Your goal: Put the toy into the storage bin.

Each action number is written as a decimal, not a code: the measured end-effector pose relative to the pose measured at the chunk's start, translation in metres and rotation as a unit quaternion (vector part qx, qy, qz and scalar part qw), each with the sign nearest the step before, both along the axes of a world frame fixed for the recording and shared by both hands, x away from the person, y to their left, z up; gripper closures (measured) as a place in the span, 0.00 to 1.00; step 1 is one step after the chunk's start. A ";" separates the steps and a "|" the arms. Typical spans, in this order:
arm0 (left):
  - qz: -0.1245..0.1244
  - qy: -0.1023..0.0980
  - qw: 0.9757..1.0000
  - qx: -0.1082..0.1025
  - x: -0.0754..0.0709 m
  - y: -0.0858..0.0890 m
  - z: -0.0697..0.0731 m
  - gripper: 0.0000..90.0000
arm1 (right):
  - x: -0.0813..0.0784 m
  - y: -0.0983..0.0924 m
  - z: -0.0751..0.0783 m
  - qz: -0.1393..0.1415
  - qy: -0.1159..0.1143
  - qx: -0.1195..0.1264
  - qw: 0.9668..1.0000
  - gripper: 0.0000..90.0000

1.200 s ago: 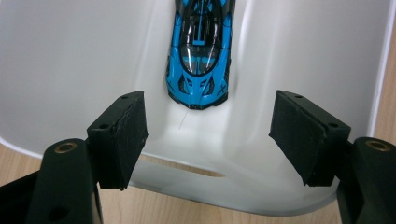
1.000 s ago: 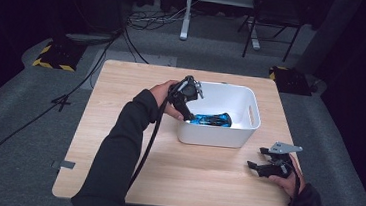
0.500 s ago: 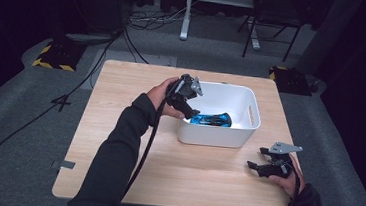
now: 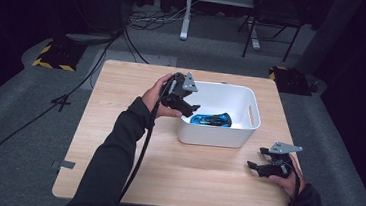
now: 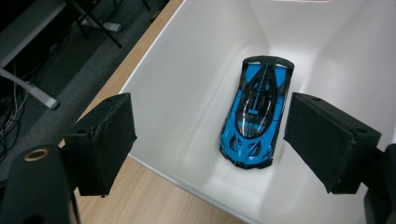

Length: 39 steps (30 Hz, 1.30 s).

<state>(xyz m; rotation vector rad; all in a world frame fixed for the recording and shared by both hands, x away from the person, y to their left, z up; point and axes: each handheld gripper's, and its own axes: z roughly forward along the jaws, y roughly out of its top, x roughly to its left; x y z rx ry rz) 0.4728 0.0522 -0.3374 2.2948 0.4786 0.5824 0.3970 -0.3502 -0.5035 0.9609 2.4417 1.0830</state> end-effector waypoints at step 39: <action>0.091 -0.019 0.995 -0.045 -0.017 0.059 -0.006 0.18 | 0.000 0.000 0.000 0.000 0.000 -0.001 1.000 0.17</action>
